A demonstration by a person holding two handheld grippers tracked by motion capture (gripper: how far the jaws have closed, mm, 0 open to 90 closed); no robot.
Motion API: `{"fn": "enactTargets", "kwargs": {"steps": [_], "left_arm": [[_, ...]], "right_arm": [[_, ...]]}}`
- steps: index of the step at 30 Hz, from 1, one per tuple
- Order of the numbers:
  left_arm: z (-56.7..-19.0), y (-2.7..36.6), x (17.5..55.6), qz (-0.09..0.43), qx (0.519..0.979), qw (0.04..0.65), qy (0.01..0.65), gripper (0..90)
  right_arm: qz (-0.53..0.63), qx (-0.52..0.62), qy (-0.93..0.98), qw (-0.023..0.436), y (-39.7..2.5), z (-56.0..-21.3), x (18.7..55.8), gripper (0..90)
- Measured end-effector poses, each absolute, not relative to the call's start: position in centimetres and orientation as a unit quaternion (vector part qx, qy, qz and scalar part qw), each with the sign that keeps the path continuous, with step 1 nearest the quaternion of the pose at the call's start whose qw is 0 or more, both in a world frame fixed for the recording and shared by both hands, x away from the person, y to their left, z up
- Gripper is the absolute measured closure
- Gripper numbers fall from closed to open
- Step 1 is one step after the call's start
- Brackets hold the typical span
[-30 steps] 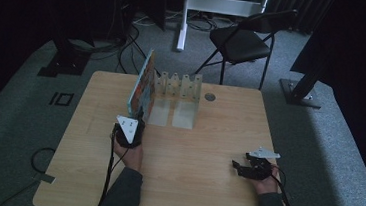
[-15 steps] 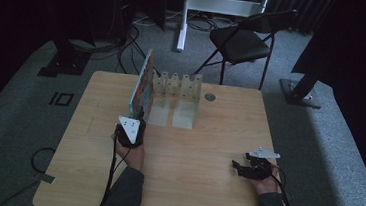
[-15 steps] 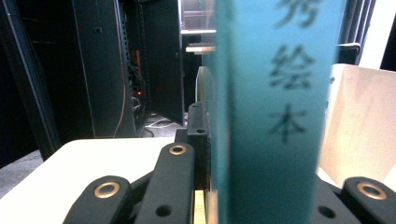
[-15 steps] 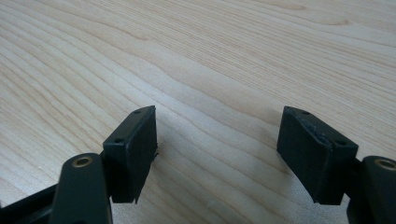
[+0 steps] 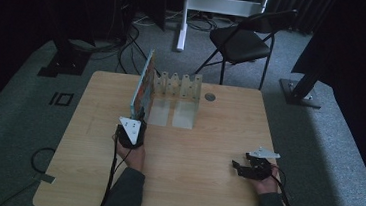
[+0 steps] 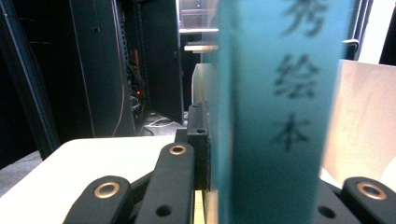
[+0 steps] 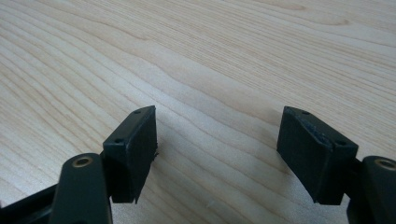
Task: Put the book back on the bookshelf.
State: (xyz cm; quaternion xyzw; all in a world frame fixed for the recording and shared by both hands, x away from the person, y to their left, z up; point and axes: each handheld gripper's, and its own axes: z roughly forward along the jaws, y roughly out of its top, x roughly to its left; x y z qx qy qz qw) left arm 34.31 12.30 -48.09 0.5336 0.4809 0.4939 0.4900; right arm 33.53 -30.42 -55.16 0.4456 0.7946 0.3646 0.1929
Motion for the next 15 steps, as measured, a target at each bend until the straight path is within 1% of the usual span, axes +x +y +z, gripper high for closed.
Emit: {"fn": "enactTargets", "kwargs": {"steps": [15], "left_arm": [[-48.29, 12.58, 34.03, 0.483, 0.539, 0.493, 0.484, 80.9]], "right_arm": [[0.364, 0.445, 0.795, 0.193, -30.42, -55.16, 33.53, 28.3]]}}
